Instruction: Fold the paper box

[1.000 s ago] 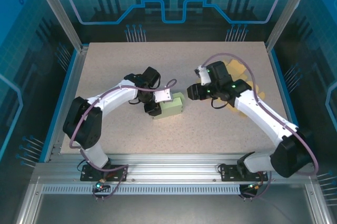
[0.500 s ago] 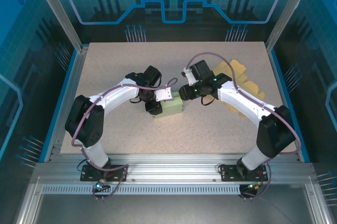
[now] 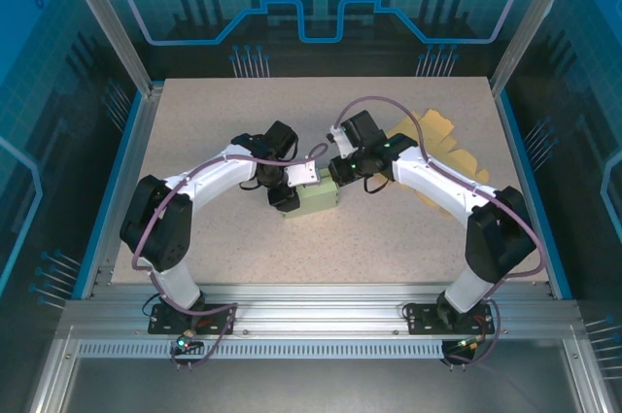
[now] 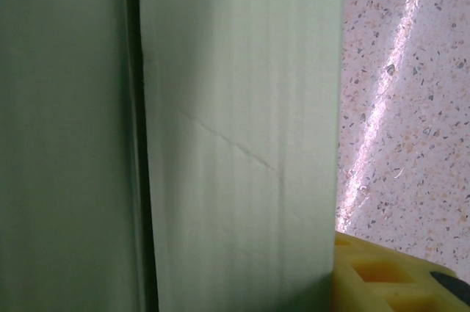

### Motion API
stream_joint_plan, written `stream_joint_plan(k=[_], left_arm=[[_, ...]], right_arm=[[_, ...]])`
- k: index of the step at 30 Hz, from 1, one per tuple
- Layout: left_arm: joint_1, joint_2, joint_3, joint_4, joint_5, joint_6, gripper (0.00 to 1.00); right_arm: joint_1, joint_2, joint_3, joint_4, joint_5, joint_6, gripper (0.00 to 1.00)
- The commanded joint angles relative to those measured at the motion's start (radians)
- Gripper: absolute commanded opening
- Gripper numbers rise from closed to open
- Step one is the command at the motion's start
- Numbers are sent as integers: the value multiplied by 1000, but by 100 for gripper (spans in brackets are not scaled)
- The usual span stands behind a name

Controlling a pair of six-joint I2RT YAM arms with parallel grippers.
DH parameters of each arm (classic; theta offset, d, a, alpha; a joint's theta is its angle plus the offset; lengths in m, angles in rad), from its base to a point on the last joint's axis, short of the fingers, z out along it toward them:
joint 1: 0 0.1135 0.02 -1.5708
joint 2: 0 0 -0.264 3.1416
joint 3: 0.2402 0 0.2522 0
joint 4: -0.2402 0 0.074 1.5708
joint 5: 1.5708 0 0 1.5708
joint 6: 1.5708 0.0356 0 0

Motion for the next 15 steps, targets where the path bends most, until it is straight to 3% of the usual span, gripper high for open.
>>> stream_joint_plan(k=[1, 4, 7, 15], left_arm=[[3, 12, 16, 15, 17, -23, 49], [2, 13, 14, 18, 13, -25, 50], [3, 10, 7, 22, 9, -18, 50], [3, 6, 3, 26, -1, -12, 50]], right_arm=[[24, 26, 32, -17, 0, 10, 9], [34, 35, 38, -31, 38, 16, 9], [40, 39, 41, -42, 87, 20, 17], [50, 45, 44, -26, 105, 11, 12]])
